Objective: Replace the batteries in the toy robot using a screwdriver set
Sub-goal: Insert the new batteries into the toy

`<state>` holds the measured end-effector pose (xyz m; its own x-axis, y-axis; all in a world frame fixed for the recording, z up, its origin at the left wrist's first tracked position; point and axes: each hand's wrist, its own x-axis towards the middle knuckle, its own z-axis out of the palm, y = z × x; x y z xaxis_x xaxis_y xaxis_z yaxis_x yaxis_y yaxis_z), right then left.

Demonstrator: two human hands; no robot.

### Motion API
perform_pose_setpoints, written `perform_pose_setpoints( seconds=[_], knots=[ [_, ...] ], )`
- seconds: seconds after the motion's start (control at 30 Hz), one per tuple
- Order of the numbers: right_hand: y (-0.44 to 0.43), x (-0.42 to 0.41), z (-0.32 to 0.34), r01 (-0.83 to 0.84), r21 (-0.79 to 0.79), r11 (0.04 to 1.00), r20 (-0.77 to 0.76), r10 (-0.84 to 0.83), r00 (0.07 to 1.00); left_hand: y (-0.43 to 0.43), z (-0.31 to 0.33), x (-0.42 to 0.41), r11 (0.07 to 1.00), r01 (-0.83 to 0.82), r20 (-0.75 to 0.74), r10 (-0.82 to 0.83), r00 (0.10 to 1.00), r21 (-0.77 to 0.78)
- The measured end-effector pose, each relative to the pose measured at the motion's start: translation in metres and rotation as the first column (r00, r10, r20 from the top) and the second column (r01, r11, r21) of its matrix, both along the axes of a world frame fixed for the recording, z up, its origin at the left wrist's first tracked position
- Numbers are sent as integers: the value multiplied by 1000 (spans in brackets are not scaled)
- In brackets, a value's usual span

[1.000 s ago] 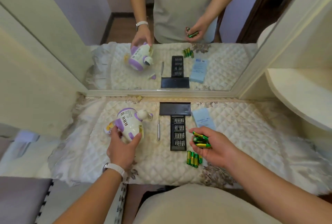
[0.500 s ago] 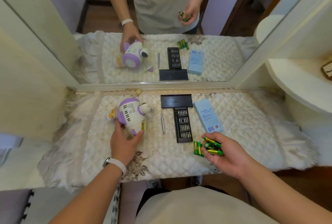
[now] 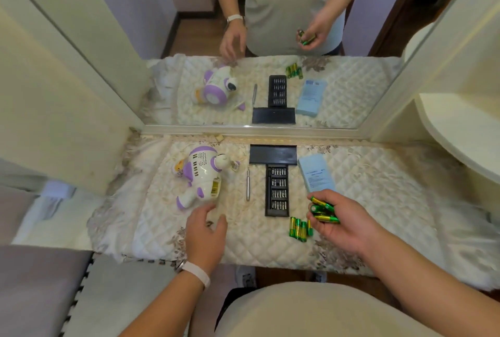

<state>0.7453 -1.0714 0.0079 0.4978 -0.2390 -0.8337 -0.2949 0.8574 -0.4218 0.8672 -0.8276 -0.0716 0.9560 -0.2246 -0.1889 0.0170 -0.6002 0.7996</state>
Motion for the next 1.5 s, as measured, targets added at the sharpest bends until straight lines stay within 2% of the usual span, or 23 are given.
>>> perform_pose_setpoints(
  seconds=[0.2, 0.37, 0.57, 0.87, 1.0, 1.23, 1.4, 1.5],
  knots=[
    [-54, -30, 0, -33, -19, 999, 4, 33, 999, -86, 11, -44, 943, 309, 92, -321, 943, 126],
    [-99, -59, -5, -56, -35, 998, -2, 56, 998, -173, 1, -50, 817, 485, -60, -493, 868, 310],
    [-137, -84, -18, -47, -31, 998, -11, 47, 999, -242, -11, -52, 726, 514, -187, -487, 853, 456],
    [-168, -89, -34, -53, 10, 999, -55, 53, 997, -292, -22, -47, 694, 422, -222, -363, 905, 584],
    [-179, -77, -36, -75, 13, 997, -54, 75, 996, -294, -21, -42, 724, 432, -215, -378, 901, 538],
    [-176, -56, -24, -107, -32, 994, -4, 107, 994, -272, 24, -52, 880, 410, -130, -389, 912, 241],
    [-160, -41, -3, -121, -153, 981, 98, 137, 986, -244, 64, -54, 886, 445, 55, -455, 889, 132],
    [-149, -29, 17, -113, -225, 968, 158, 151, 976, -226, 84, -48, 859, 500, 129, -512, 849, 110]
  ],
)
